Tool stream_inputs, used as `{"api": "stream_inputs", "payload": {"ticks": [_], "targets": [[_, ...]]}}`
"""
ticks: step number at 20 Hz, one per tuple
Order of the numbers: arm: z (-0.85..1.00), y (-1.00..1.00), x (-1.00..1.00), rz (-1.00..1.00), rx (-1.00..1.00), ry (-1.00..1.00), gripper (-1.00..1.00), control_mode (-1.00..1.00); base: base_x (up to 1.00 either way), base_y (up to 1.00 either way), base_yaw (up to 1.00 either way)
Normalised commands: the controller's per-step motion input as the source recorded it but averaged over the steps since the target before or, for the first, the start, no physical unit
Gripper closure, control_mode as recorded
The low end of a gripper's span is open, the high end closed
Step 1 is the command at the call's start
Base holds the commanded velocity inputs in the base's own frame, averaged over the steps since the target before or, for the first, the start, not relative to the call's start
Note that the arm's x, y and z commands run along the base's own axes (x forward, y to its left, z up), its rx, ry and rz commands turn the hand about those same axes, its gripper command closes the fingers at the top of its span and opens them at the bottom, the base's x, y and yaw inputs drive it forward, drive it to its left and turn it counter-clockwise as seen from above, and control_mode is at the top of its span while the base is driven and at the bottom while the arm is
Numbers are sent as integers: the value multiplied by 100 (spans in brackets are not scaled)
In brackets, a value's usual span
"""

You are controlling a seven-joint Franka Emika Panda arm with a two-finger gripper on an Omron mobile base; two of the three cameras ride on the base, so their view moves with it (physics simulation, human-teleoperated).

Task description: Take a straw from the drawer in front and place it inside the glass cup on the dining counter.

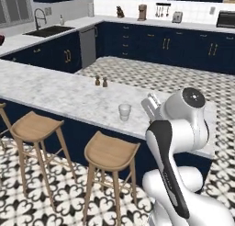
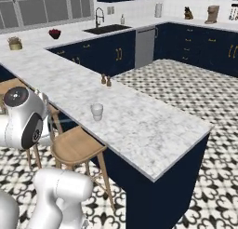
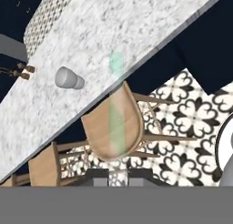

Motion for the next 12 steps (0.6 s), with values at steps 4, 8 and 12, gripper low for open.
{"api": "stream_inputs", "payload": {"ticks": [4,8,12], "targets": [[0,0,0,0,0,0,100,100,38,50,-34],[2,9,16,-20,-1,0,100,-100,8,10,-8],[12,-10,13,-5,9,4,100,-100,0,0,0]]}}
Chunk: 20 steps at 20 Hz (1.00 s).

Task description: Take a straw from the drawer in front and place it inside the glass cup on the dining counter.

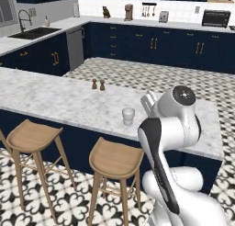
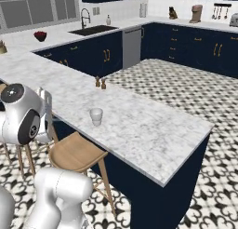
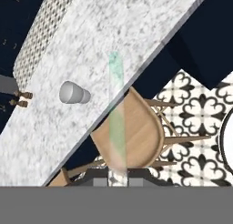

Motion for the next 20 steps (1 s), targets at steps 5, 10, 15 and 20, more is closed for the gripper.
{"api": "stream_inputs", "payload": {"ticks": [5,10,15,20], "targets": [[66,-22,0,0,31,0,100,-100,0,0,0],[79,-12,13,0,23,22,100,-100,0,0,0],[21,-4,44,-1,4,66,100,-100,0,0,0],[-6,-46,15,0,38,1,100,-100,0,0,0]]}}
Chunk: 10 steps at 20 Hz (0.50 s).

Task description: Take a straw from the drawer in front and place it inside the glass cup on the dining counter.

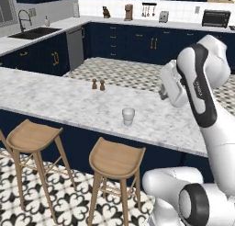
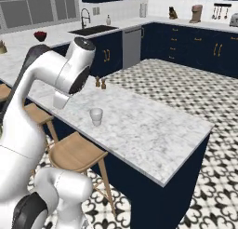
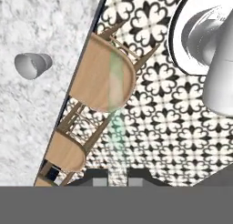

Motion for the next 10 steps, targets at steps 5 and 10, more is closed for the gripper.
{"api": "stream_inputs", "payload": {"ticks": [5,10], "targets": [[0,-46,17,2,48,0,100,-100,0,0,0],[-26,5,45,0,28,0,100,-100,0,0,0]]}}
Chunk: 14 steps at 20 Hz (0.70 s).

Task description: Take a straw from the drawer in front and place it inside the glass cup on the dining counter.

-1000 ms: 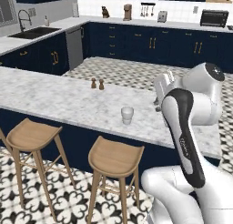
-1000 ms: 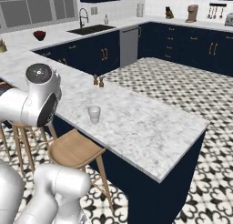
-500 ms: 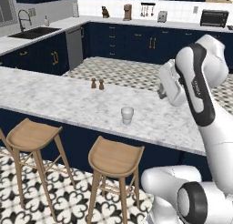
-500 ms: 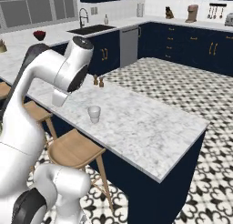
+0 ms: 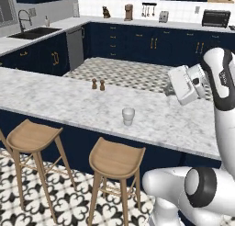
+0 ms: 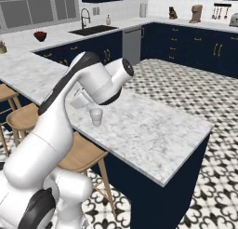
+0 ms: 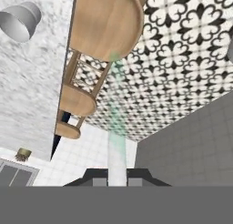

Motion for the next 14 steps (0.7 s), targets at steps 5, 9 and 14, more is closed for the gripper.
{"api": "stream_inputs", "payload": {"ticks": [5,9,14], "targets": [[-22,23,52,0,13,5,100,-100,0,0,0],[-19,7,38,0,3,9,100,-100,0,0,0],[-27,0,25,0,0,8,100,-100,0,0,0]]}}
